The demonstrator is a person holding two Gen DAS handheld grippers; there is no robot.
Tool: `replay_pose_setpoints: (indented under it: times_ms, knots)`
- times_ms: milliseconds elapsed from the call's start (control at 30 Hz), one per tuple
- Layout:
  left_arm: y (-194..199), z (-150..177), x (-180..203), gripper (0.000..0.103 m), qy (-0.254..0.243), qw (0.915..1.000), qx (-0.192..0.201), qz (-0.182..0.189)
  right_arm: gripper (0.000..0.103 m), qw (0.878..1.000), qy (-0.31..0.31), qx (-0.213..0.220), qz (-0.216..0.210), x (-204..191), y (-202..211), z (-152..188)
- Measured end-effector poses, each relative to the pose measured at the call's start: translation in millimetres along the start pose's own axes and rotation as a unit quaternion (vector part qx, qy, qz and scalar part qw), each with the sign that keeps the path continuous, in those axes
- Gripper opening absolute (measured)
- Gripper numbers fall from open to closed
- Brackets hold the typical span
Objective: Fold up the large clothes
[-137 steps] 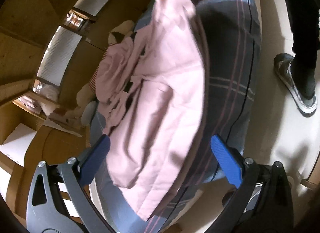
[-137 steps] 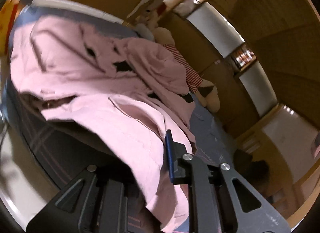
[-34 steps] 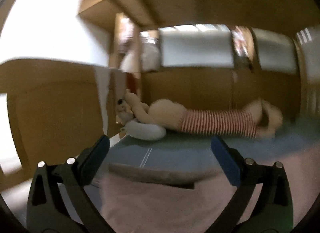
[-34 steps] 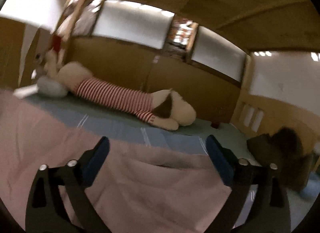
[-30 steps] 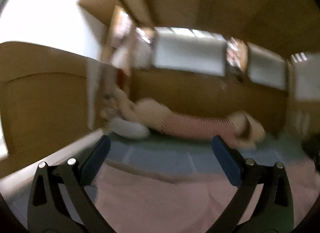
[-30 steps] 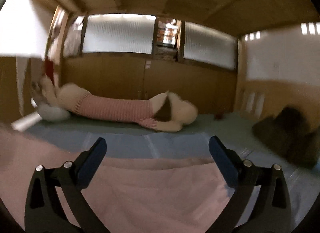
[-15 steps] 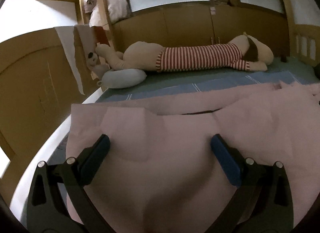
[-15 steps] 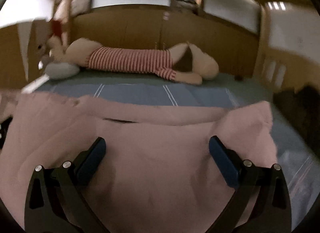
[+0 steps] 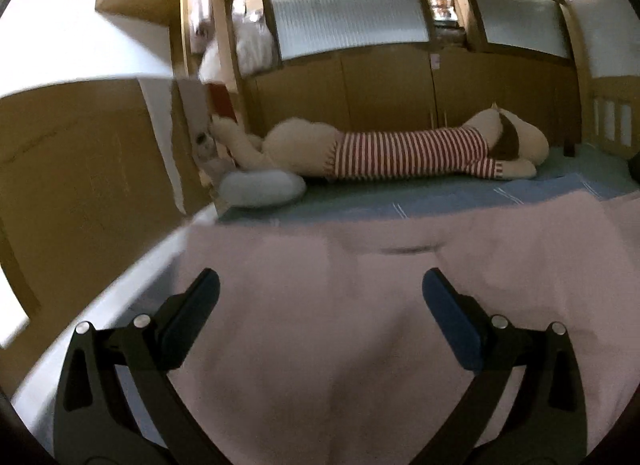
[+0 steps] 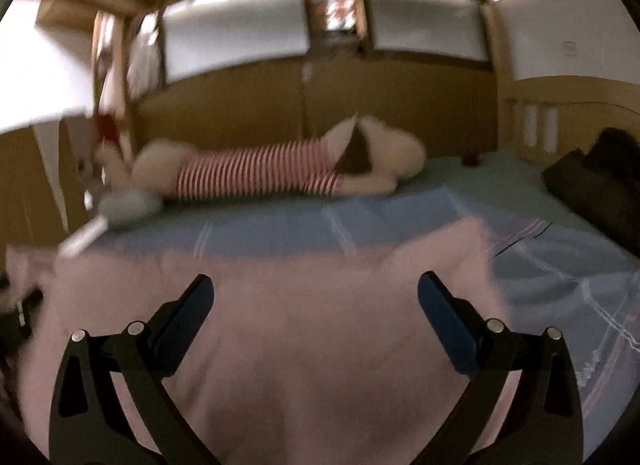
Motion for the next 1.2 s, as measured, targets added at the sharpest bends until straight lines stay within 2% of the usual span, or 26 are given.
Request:
replay_pose_setpoints:
  times_ms: [133, 267, 433, 533, 567, 600, 667, 733, 833, 900, 967, 1033, 1100, 1200]
  knots:
    - [36, -22, -3, 0.101, -0.031, 0.9995, 0.005, 0.004, 0.102, 1.000, -0.009, 0.012, -0.001, 7, 42, -36]
    - [67, -34, -12, 0.101, -0.035, 0.9994, -0.003, 0.005, 0.102, 1.000, 0.007, 0.006, 0.007, 10, 69, -45]
    - [111, -33, -16, 0.101, -0.080, 0.9965, -0.019, 0.014, 0.102, 0.999, 0.022, -0.003, 0.025, 29, 114, -40]
    - [141, -18, -21, 0.101, -0.113, 0.9932, -0.024, 0.011, 0.102, 0.999, 0.013, -0.022, 0.025, 44, 140, -23]
    - [150, -11, -26, 0.101, -0.109, 0.9935, -0.031, 0.011, 0.102, 0.999, 0.013, -0.031, 0.027, 49, 147, -15]
    - [157, -4, -31, 0.101, -0.097, 0.9943, -0.041, 0.015, 0.102, 0.999, 0.016, -0.042, 0.029, 51, 150, -9]
    - [167, 17, -46, 0.101, -0.058, 0.9940, -0.086, 0.035, 0.102, 0.996, 0.032, -0.078, 0.035, 56, 156, 8]
    - [175, 36, -61, 0.101, -0.010, 0.9886, -0.140, 0.055, 0.102, 0.991, 0.053, -0.115, 0.037, 58, 162, 21]
    - [191, 55, -80, 0.101, 0.058, 0.9784, -0.183, 0.076, 0.102, 0.991, 0.053, -0.123, 0.032, 62, 184, 32]
    - [205, 64, -92, 0.101, 0.105, 0.9720, -0.190, 0.089, 0.102, 0.991, 0.044, -0.126, 0.018, 63, 199, 35]
    - [222, 75, -101, 0.101, 0.153, 0.9623, -0.197, 0.109, 0.102, 0.992, 0.028, -0.123, 0.007, 65, 215, 43]
    - [241, 91, -108, 0.101, 0.192, 0.9528, -0.197, 0.129, 0.102, 0.990, 0.023, -0.141, 0.001, 63, 227, 53]
    - [254, 106, -111, 0.101, 0.216, 0.9448, -0.207, 0.132, 0.102, 0.989, 0.015, -0.145, -0.011, 61, 246, 68]
    - [270, 118, -106, 0.101, 0.264, 0.9247, -0.246, 0.122, 0.102, 0.984, 0.015, -0.180, -0.006, 54, 265, 92]
Point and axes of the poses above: each gripper's, at about its wrist camera, not at the fingertips, and y roughly against the way its jaws point, x to its right, z to its underside, the point moved 1 cm from there along -y, roughly the way its jaws point, and after that the axes turned 3 degrees about z, right-handed, at the moved point
